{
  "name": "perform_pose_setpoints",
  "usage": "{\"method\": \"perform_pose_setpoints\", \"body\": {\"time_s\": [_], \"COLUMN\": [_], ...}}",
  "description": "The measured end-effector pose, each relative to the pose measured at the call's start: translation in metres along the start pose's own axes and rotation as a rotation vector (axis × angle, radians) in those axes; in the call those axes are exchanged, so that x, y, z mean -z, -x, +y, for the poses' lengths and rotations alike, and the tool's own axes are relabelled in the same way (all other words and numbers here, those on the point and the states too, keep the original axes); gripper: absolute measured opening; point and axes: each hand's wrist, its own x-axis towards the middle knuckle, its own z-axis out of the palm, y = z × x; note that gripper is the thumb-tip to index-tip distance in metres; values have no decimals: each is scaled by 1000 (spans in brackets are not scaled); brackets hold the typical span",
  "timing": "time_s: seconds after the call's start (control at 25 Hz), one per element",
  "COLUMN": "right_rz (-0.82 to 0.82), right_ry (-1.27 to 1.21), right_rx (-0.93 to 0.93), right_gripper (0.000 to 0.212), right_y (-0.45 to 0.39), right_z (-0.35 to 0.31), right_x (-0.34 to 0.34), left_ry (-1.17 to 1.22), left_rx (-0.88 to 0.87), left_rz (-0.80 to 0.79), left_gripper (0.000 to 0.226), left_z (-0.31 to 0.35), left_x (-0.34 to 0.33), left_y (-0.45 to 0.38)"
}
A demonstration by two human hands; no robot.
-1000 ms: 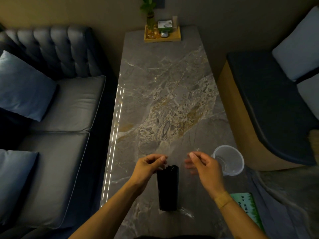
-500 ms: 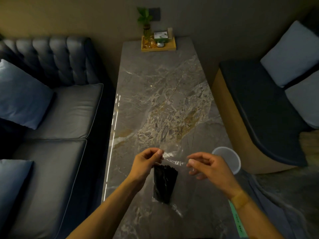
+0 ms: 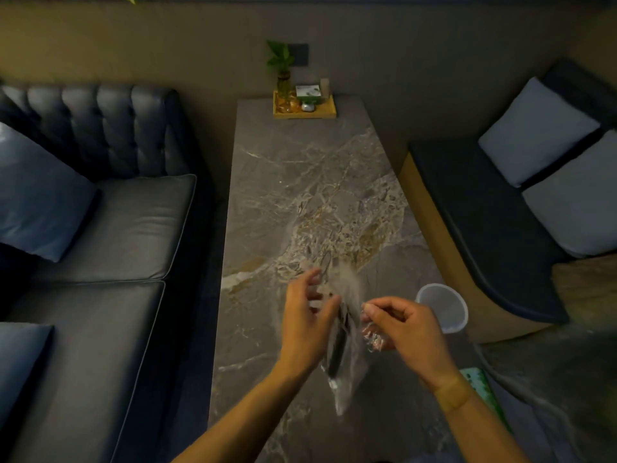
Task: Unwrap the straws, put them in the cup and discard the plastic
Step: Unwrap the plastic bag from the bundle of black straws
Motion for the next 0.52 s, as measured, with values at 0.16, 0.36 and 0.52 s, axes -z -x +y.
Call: {"method": "perform_pose_setpoints", "body": {"time_s": [0.16, 0.36, 0.52], "right_rz": [6, -77, -89], "right_ry": [-41, -96, 17], "right_rx": [-60, -129, -67], "right_gripper": [12, 11, 14], "right_y": [19, 34, 34], "right_z": [-6, -15, -21], "right_x": [-25, -41, -46], "left_ry": [69, 110, 50], "left_rx": [-60, -71, -135], "left_rz": [-185, -157, -115], "left_gripper": [27, 19, 16], "left_z": [-1, -1, 3], "left_x": [10, 29, 39], "left_y": [30, 43, 52]}}
